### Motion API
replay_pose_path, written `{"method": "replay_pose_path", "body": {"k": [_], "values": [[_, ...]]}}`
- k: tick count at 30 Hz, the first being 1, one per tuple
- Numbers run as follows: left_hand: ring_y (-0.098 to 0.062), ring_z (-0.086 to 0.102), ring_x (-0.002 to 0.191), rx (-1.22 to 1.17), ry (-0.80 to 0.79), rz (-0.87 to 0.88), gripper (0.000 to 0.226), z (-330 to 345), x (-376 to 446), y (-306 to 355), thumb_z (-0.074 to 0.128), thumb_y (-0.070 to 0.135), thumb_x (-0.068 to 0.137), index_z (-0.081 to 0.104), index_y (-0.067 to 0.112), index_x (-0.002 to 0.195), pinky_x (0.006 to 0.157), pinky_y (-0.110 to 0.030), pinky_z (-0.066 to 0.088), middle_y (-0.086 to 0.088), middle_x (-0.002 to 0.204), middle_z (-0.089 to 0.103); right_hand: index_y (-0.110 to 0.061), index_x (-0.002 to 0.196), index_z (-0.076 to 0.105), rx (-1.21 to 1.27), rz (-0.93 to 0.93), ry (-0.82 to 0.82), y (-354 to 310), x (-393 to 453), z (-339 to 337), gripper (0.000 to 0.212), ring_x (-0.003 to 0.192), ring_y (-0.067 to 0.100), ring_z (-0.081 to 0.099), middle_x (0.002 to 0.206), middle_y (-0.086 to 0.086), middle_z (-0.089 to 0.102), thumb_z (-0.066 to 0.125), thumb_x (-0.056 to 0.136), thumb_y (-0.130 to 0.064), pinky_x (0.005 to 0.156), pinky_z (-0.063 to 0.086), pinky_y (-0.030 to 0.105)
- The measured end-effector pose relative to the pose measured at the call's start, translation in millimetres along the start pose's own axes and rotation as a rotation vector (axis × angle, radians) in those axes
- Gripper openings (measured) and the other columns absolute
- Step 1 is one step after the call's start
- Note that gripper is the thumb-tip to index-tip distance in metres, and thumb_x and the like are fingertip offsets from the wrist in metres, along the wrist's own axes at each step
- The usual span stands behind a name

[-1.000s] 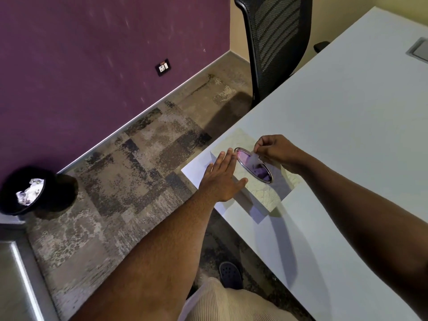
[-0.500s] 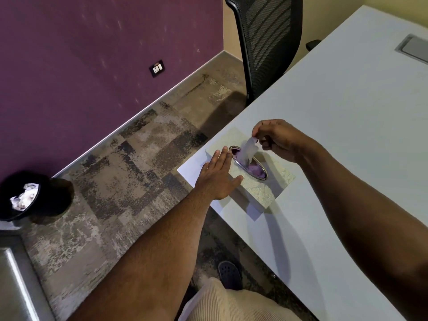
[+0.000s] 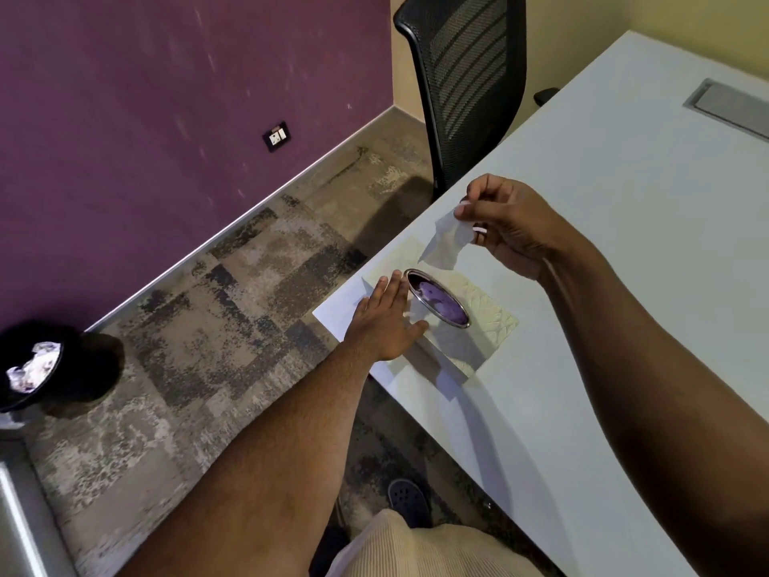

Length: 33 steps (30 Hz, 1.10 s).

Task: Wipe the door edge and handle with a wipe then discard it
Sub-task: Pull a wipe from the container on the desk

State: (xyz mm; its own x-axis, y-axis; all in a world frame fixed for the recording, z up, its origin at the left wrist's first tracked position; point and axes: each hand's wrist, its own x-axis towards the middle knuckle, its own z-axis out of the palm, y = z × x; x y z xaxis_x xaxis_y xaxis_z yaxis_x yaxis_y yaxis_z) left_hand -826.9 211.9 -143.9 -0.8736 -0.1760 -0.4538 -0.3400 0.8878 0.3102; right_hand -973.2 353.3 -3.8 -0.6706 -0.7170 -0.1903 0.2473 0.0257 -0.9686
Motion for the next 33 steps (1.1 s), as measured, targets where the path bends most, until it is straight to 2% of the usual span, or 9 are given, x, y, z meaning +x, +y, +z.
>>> {"method": "replay_pose_path", "body": {"k": [4, 8, 11, 14, 17, 23, 26, 29, 33], "values": [[-0.021, -0.003, 0.155, -0.233, 0.018, -0.012, 0.077, -19, -11, 0, 0.042, 0.051, 0.104, 0.0, 0.017, 0.159, 0.126, -0.045, 0.007, 0.0, 0.167, -0.006, -0.014, 0.077, 0.055, -0.005, -0.008, -0.043, -12, -12, 13, 0.021, 0.069, 0.011, 0.062, 0.072, 0.001, 0.061, 0.058, 0.089, 0.003, 0.064, 0.052, 0.027], [-0.016, 0.021, 0.15, -0.664, 0.226, -0.026, 0.064, -36, -56, -2, 0.057, 0.027, 0.103, 0.023, 0.02, 0.157, 0.117, -0.029, 0.025, 0.002, 0.164, 0.023, -0.013, 0.082, 0.056, -0.046, -0.018, -0.114, -25, -22, 39, 0.016, 0.072, 0.014, 0.063, 0.072, 0.002, 0.061, 0.057, 0.09, 0.001, 0.066, 0.054, 0.028], [-0.012, 0.042, 0.138, -0.948, 0.381, -0.075, 0.04, -48, -97, -6, 0.056, 0.014, 0.103, 0.045, 0.025, 0.14, 0.106, -0.024, 0.037, 0.007, 0.142, 0.051, -0.014, 0.084, 0.055, -0.045, -0.016, -0.22, -27, -27, 67, 0.02, 0.069, 0.014, 0.059, 0.068, 0.001, 0.058, 0.054, 0.09, 0.005, 0.065, 0.053, 0.027], [-0.013, 0.06, 0.115, -1.267, 0.466, -0.137, 0.024, -57, -139, -11, 0.058, 0.014, 0.101, 0.057, 0.02, 0.124, 0.097, -0.027, 0.049, 0.004, 0.123, 0.065, -0.013, 0.087, 0.055, -0.002, 0.017, -0.353, -21, -30, 101, 0.021, 0.064, 0.013, 0.054, 0.066, 0.001, 0.054, 0.054, 0.087, 0.008, 0.061, 0.05, 0.026], [-0.017, 0.065, 0.113, -1.349, 0.564, -0.161, 0.025, -59, -176, -22, 0.066, 0.022, 0.097, 0.06, 0.021, 0.122, 0.1, -0.038, 0.052, 0.002, 0.118, 0.07, -0.009, 0.093, 0.054, 0.011, 0.072, -0.462, -12, -32, 141, 0.021, 0.066, 0.016, 0.054, 0.072, 0.005, 0.054, 0.05, 0.087, 0.011, 0.06, 0.049, 0.025], [-0.013, 0.069, 0.083, -1.312, 0.826, -0.361, 0.007, -54, -246, -57, 0.066, 0.013, 0.097, 0.066, 0.019, 0.094, 0.073, -0.027, 0.055, 0.0, 0.093, 0.074, -0.008, 0.103, 0.06, -0.032, 0.197, -0.604, 7, -34, 222, 0.025, 0.069, 0.015, 0.06, 0.08, 0.007, 0.062, 0.053, 0.088, 0.01, 0.061, 0.053, 0.027], [-0.018, 0.066, 0.082, -1.362, 0.929, -0.489, 0.006, -48, -285, -80, 0.064, 0.01, 0.097, 0.066, 0.014, 0.094, 0.068, -0.027, 0.051, -0.008, 0.093, 0.072, -0.008, 0.108, 0.061, -0.066, 0.213, -0.628, 16, -36, 265, 0.025, 0.07, 0.013, 0.063, 0.082, 0.006, 0.066, 0.056, 0.088, 0.007, 0.061, 0.053, 0.027], [-0.013, 0.064, 0.075, -1.424, 1.007, -0.582, 0.005, -40, -324, -98, 0.063, 0.012, 0.098, 0.065, 0.014, 0.094, 0.065, -0.025, 0.048, -0.002, 0.086, 0.071, -0.009, 0.107, 0.065, -0.087, 0.242, -0.706, 36, -42, 307, 0.022, 0.086, 0.021, 0.065, 0.096, 0.01, 0.071, 0.067, 0.086, -0.004, 0.076, 0.049, 0.035], [-0.006, 0.067, 0.069, -1.506, 1.176, -0.723, 0.008, -23, -387, -126, 0.061, 0.013, 0.099, 0.065, 0.017, 0.094, 0.061, -0.021, 0.05, 0.005, 0.084, 0.074, -0.009, 0.114, 0.066, -0.219, 0.325, -0.937, 65, -68, 383, 0.035, 0.103, 0.026, 0.067, 0.109, 0.009, 0.073, 0.075, 0.08, -0.014, 0.089, 0.051, 0.04]]}}
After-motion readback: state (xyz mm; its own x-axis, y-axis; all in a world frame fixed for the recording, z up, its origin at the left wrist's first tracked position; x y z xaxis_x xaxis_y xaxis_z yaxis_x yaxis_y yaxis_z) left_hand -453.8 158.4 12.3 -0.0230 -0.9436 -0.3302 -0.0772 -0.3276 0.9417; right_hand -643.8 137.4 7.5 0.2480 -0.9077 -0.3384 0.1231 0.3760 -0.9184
